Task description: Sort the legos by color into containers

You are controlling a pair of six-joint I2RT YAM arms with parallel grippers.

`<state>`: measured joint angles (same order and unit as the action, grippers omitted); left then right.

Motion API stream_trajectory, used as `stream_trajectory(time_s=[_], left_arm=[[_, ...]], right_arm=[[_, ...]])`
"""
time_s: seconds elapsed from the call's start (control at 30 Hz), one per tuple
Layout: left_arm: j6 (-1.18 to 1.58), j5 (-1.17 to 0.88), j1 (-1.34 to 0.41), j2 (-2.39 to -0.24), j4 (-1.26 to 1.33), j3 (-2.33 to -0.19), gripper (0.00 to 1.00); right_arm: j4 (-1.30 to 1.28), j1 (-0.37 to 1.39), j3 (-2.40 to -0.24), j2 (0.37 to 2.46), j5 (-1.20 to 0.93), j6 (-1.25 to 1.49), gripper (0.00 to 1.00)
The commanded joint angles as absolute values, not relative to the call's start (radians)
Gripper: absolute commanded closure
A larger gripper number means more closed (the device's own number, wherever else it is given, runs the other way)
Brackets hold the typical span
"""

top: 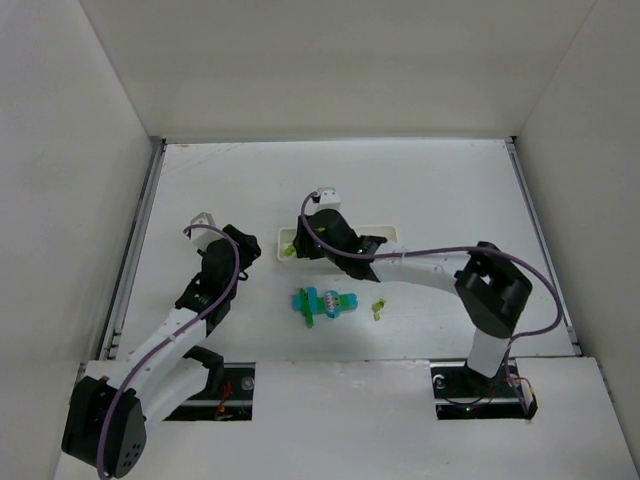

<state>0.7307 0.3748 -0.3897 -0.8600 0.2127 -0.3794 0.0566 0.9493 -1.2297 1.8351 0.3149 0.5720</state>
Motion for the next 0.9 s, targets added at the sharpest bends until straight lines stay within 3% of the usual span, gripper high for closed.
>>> stream_trajectory(time_s=[0.0, 0.07, 0.2, 0.3, 0.37, 0.5, 0.87], left_arm=[[0.735, 0.388, -0.387, -0.862, 0.229, -0.374, 0.52], [0.735, 0.388, -0.389, -0.873, 0.232, -0.382, 0.52], [0.729, 0.388, -0.395, -0.884, 0.239, -0.396, 0.52], [0.718, 0.388, -0.383, -0.887, 0.241, -0.402, 0.52], [0.713, 0.388, -0.377, -0.894, 0.25, -0.405, 0.52], [0.715, 0.383, -0.383, -0.91, 0.265, -0.41, 0.52], [0.716, 0.377, -0.386, -0.891, 0.259, -0.391, 0.52]], right_arm=[[0.104, 0.937, -1.152, 1.663, 0.347, 0.566, 0.49], [0.103, 0.927, -1.048, 1.553, 0.376, 0.572, 0.54], [0.01, 0.932, -0.777, 1.303, 0.497, 0.636, 0.76], [-0.197, 0.932, -0.642, 1.165, 0.586, 0.753, 0.78], [-0.347, 0.933, -0.615, 1.112, 0.617, 0.807, 0.73], [-0.468, 0.946, -0.647, 1.132, 0.597, 0.868, 0.43], [-0.342, 0.959, -0.646, 1.31, 0.512, 0.911, 0.48]])
